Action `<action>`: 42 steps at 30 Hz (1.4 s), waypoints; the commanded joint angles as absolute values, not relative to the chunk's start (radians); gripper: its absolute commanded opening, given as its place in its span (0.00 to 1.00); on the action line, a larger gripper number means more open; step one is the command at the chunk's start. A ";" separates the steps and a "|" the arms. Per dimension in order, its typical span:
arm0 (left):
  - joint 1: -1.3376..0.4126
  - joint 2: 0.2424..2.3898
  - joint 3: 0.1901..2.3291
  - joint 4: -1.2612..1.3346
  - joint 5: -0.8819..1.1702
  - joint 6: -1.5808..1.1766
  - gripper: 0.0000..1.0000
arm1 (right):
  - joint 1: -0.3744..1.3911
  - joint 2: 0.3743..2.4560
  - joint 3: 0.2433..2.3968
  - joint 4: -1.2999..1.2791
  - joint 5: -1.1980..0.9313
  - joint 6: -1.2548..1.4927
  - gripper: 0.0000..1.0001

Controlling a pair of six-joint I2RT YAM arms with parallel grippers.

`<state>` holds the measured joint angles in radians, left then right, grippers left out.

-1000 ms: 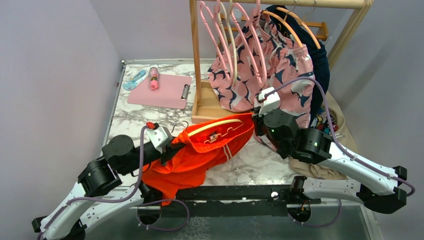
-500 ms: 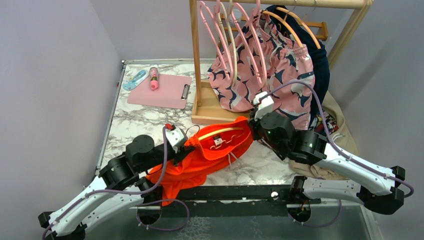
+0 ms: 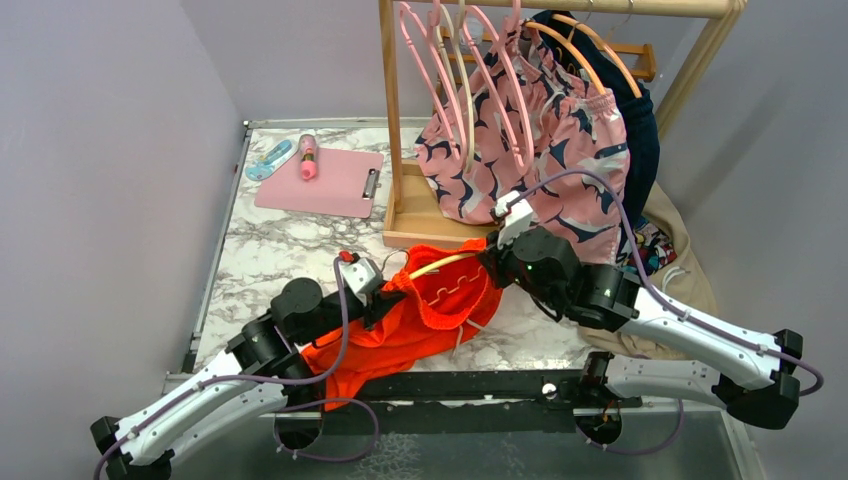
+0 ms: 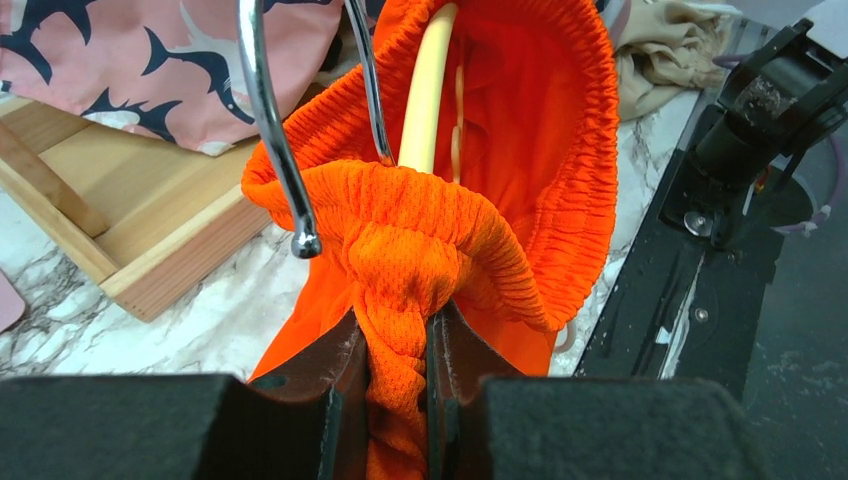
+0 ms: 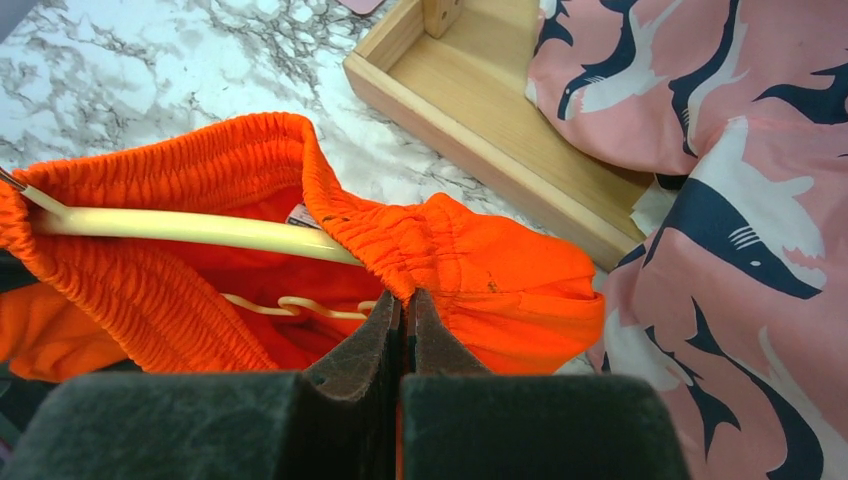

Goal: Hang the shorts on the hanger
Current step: Hang the shorts on the hanger.

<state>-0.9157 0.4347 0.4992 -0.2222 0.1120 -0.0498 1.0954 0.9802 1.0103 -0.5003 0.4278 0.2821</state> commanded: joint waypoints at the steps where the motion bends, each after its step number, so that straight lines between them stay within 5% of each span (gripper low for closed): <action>1: -0.913 0.396 0.442 -0.051 0.078 -0.096 0.00 | 1.094 0.985 1.010 -0.416 0.367 0.319 0.01; 18: -0.913 0.367 0.472 -0.022 0.009 -0.113 0.00 | 1.093 1.062 1.025 -0.208 0.120 0.366 0.01; 28: -0.913 0.613 0.992 -0.125 0.100 0.120 0.00 | 1.094 1.018 1.374 -0.140 -0.010 0.190 0.01; 42: -0.913 0.490 0.543 -0.012 0.155 -0.076 0.00 | 1.093 0.986 1.024 -0.135 -0.022 0.329 0.01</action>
